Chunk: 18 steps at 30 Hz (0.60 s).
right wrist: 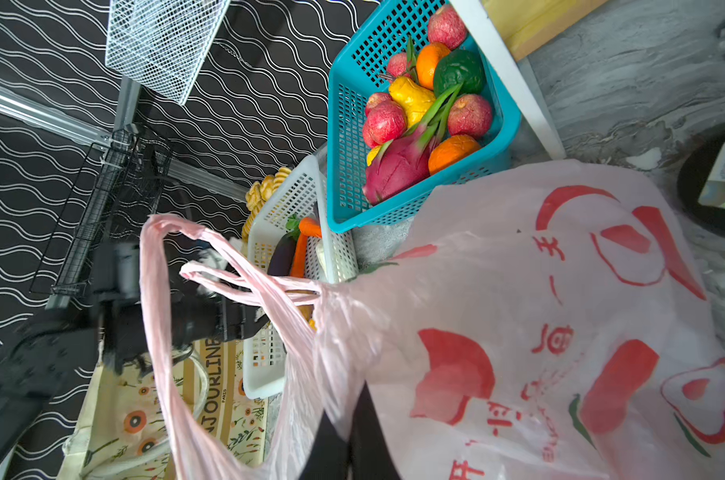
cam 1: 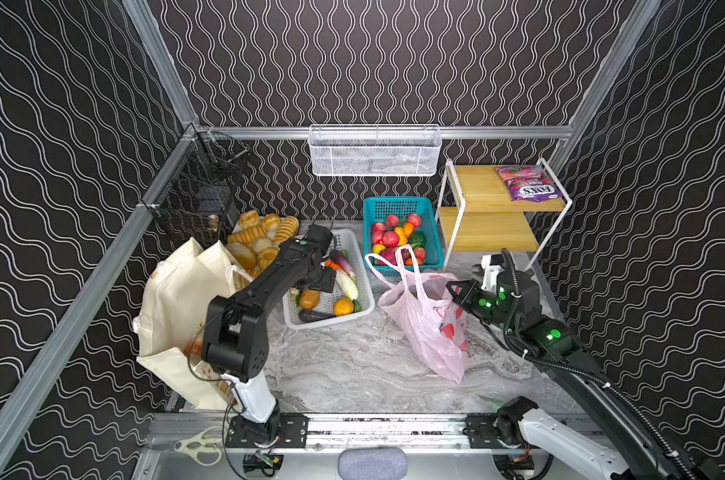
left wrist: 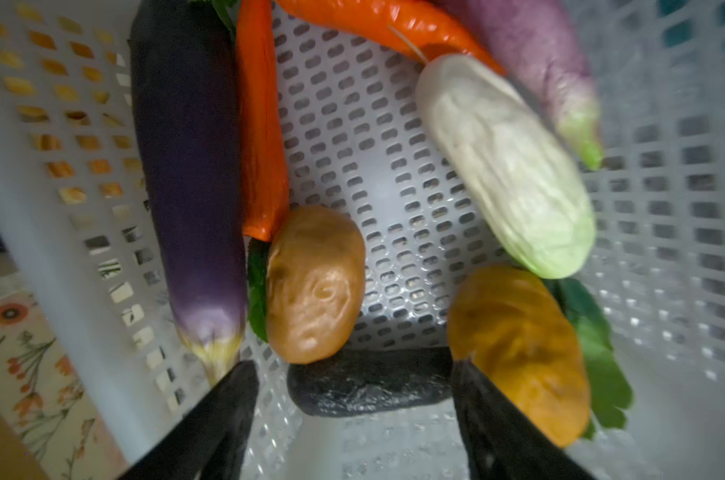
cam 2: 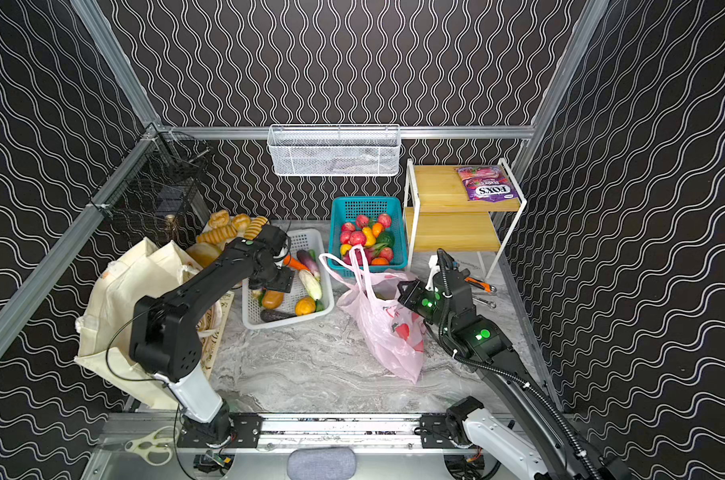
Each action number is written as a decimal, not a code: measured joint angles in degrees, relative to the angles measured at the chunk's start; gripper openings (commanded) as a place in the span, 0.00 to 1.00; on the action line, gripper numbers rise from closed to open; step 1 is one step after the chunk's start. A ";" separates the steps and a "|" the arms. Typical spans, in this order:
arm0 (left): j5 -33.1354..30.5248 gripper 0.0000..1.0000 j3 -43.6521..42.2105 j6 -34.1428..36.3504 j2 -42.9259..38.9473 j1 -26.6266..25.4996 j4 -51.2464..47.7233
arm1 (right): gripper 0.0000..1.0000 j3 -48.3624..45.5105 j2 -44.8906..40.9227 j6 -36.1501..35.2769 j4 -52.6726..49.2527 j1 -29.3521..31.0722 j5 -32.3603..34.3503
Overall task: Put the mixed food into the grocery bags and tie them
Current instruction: 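Lower the left gripper into the white basket and grasp the brown potato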
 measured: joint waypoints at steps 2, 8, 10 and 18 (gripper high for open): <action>-1.68 0.76 1.07 0.92 2.51 0.37 -0.68 | 0.00 0.11 0.22 -0.02 -0.02 0.00 -0.02; -2.34 0.76 1.44 3.58 6.14 1.77 -0.37 | 0.00 0.13 0.48 -0.04 -0.04 0.00 -0.26; -2.34 0.75 1.46 3.80 7.58 1.81 -0.20 | 0.00 0.13 0.48 -0.02 -0.04 0.00 -0.26; -0.98 0.66 1.92 5.07 11.65 2.21 -0.22 | 0.00 0.13 0.46 -0.02 -0.04 0.00 -0.24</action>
